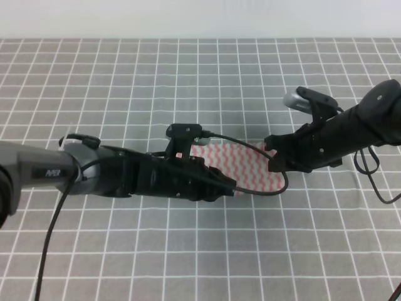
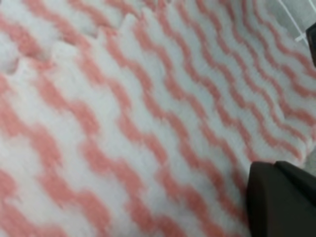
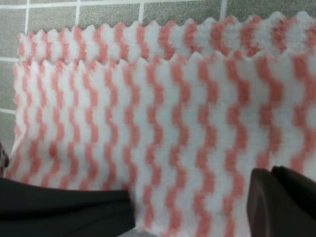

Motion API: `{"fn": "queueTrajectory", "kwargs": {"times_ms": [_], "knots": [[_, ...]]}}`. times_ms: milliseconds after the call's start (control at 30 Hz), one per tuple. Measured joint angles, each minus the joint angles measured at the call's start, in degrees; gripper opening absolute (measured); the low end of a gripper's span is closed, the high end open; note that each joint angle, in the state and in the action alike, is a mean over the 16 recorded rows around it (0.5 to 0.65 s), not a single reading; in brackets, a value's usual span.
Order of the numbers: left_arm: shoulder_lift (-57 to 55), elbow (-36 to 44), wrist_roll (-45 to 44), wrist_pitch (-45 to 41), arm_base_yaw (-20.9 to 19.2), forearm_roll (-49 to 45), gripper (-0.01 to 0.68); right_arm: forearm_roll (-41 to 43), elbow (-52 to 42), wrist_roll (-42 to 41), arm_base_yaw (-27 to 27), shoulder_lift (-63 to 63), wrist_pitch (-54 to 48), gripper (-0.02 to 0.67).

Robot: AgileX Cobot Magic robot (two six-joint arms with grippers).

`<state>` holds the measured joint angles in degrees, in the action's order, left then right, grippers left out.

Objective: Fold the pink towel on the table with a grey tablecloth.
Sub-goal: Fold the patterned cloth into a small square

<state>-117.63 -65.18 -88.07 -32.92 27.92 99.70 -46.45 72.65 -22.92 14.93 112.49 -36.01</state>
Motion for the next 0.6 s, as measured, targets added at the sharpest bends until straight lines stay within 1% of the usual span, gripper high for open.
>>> {"fn": "queueTrajectory", "kwargs": {"times_ms": [167,300,600], "knots": [[1.2,0.0,0.1,-1.2,-0.4,0.0,-0.002,-0.1,0.3,0.0,0.0,0.0,-0.6,-0.016],[3.5,0.0,0.9,-0.9,-1.6,-0.3,-0.002,-0.1,1.2,0.0,0.0,0.0,-2.0,-0.016],[8.1,0.0,6.6,0.4,-7.3,-4.0,-0.003,1.2,5.3,0.7,-0.2,-0.1,-6.7,-0.005]]}}
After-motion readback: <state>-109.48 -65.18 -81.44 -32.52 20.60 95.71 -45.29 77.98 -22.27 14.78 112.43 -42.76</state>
